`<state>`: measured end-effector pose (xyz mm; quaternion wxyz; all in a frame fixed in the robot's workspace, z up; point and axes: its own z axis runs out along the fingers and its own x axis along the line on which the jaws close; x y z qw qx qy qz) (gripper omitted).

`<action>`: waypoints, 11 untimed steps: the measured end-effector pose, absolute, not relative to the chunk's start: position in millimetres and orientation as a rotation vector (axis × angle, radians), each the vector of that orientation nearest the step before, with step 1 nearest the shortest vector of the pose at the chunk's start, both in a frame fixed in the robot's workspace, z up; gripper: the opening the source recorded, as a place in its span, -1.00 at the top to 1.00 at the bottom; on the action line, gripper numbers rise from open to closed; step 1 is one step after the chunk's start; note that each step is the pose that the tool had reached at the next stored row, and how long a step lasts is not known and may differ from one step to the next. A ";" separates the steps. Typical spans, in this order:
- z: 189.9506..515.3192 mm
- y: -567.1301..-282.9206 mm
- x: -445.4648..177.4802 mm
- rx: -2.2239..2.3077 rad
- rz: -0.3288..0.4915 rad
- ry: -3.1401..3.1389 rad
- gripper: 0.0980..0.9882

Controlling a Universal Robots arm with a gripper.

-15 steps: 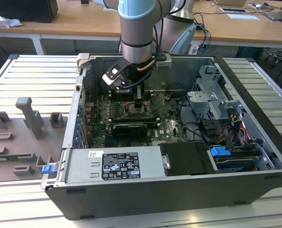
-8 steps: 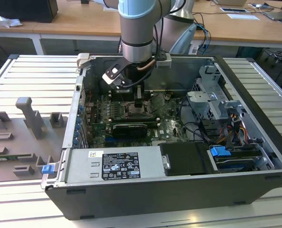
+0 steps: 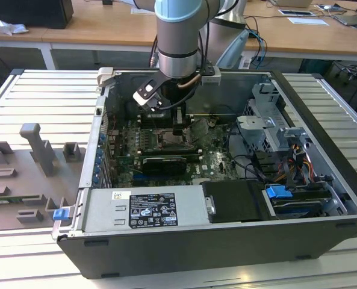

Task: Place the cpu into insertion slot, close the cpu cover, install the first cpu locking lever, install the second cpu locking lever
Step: 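Close the cpu cover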

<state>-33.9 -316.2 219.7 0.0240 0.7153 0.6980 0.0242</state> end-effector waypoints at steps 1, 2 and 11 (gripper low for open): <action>220.9 -316.2 -33.9 2.214 0.075 2.160 0.98; 224.6 -316.2 -33.9 2.214 0.075 2.160 0.98; 232.9 -316.2 -27.5 2.216 0.076 2.162 0.98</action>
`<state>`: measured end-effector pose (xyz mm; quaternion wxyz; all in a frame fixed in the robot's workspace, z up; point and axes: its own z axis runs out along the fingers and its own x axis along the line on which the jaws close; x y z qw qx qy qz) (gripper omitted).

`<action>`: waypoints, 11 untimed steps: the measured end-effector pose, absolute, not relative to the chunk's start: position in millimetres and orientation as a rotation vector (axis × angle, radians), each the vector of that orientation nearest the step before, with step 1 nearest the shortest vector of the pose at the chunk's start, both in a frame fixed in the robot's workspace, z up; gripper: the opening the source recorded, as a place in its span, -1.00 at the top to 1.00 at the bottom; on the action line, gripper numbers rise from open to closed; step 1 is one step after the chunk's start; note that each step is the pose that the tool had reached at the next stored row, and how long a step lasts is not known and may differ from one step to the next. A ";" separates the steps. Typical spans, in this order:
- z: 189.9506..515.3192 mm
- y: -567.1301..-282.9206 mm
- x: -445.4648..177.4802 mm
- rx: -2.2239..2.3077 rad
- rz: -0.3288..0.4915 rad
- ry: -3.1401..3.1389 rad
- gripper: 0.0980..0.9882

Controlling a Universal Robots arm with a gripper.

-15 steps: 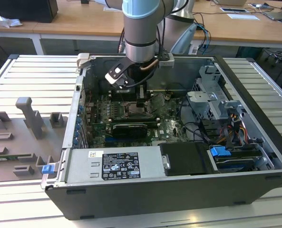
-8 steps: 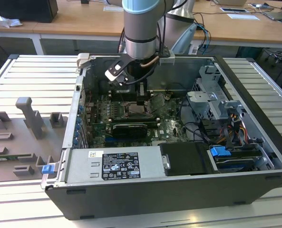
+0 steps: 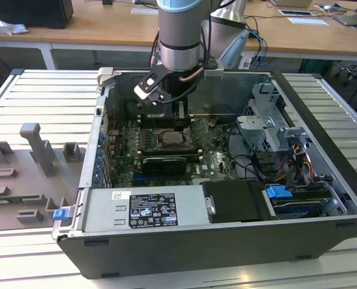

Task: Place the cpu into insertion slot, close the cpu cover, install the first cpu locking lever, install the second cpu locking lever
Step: 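Close the cpu cover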

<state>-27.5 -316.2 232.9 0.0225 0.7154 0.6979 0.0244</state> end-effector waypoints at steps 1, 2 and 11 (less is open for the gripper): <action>232.9 -316.1 -25.6 2.217 0.076 2.162 0.98; 232.9 -316.2 -23.7 2.217 0.075 2.163 0.98; 254.9 -316.2 -22.2 2.219 0.073 2.165 0.98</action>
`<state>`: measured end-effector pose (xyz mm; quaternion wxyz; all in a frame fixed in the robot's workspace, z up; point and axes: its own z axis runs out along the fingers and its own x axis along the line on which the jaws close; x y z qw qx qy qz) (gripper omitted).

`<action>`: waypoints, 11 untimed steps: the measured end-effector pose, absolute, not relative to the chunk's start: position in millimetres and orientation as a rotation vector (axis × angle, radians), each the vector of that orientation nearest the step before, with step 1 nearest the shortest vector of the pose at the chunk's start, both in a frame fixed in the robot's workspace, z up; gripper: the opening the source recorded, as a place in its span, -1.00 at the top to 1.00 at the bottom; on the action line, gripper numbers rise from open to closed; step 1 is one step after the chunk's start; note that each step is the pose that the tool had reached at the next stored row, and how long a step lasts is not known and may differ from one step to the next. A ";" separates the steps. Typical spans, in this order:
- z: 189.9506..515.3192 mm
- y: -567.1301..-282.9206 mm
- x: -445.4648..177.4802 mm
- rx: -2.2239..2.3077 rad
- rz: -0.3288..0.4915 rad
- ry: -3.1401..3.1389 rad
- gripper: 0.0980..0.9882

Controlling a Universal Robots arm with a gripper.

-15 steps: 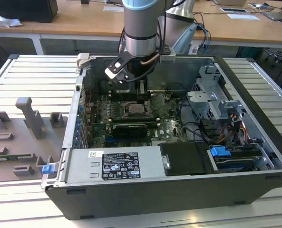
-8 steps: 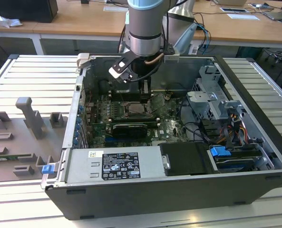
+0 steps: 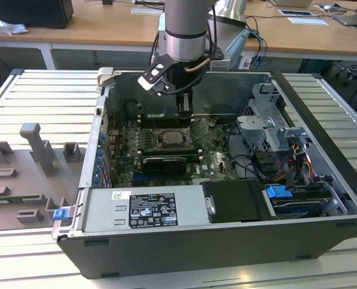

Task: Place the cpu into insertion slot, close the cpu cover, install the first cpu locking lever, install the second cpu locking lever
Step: 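Close the cpu cover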

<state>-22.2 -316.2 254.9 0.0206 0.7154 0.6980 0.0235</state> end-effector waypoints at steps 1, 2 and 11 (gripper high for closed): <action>254.9 -316.2 -22.2 2.219 0.073 2.165 0.98; 254.9 -316.4 -22.2 2.219 0.073 2.165 0.98; 255.0 -316.6 -13.0 2.219 0.072 2.165 0.98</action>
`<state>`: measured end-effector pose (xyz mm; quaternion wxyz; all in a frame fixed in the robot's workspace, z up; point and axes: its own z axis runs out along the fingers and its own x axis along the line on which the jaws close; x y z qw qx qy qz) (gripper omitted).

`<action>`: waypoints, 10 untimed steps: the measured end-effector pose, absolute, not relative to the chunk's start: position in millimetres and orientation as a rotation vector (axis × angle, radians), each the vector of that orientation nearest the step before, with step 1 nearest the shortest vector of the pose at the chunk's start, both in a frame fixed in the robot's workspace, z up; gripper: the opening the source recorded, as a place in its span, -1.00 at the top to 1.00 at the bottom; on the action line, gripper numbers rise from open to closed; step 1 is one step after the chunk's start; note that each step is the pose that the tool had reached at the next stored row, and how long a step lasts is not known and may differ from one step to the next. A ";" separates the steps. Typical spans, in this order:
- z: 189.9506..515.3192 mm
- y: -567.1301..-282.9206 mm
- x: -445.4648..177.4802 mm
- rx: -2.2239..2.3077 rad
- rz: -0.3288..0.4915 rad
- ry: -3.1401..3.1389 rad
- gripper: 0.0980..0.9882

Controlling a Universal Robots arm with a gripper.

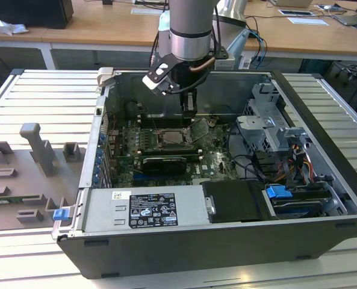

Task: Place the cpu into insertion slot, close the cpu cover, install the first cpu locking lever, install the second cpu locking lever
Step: 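Close the cpu cover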

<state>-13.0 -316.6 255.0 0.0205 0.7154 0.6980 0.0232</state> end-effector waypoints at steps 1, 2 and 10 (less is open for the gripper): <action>255.0 -316.6 -11.1 2.219 0.071 2.165 0.98; 255.0 -316.6 -10.4 2.219 0.071 2.165 0.98; 257.7 -316.6 -5.6 2.219 0.071 2.165 0.98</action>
